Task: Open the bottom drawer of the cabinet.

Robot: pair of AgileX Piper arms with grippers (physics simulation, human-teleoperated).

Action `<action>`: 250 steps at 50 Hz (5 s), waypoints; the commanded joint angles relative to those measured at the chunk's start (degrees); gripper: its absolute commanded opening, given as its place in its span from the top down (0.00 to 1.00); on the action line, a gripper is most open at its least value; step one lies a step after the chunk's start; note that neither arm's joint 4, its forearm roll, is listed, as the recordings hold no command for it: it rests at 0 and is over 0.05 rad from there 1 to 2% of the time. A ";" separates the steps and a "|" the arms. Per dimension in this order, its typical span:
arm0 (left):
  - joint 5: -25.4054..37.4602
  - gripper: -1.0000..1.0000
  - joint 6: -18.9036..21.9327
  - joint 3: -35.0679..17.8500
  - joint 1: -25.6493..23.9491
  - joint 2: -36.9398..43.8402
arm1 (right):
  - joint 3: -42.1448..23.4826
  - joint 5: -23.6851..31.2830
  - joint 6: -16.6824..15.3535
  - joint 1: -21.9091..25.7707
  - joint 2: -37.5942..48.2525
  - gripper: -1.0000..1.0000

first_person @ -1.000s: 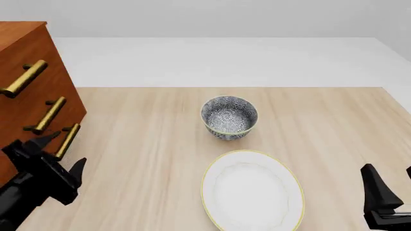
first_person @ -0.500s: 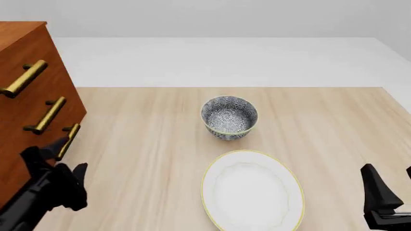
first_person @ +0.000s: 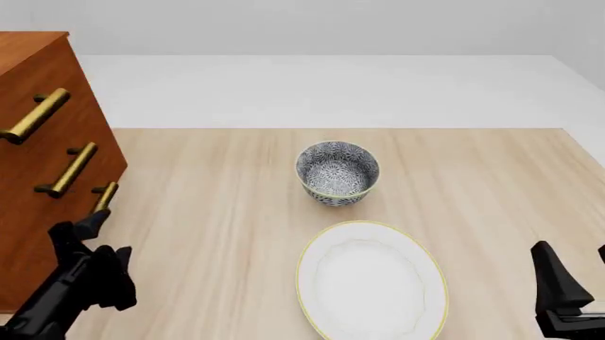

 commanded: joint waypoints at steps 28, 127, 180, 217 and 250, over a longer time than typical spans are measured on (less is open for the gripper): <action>-2.08 0.00 2.59 -2.45 7.71 6.38 | 0.00 0.00 0.02 -0.01 0.00 0.00; -2.08 1.00 8.63 -14.48 16.38 20.86 | 0.00 0.01 -0.02 -0.01 0.01 0.00; -2.07 1.00 8.46 -12.62 5.80 16.21 | 0.00 0.00 -0.01 0.01 0.00 0.00; -2.08 1.00 6.58 -12.77 -0.90 14.57 | 0.00 0.00 0.01 -0.01 -0.01 0.00; -2.05 1.00 5.76 -13.61 -5.54 13.45 | 0.00 0.00 0.00 0.00 0.00 0.00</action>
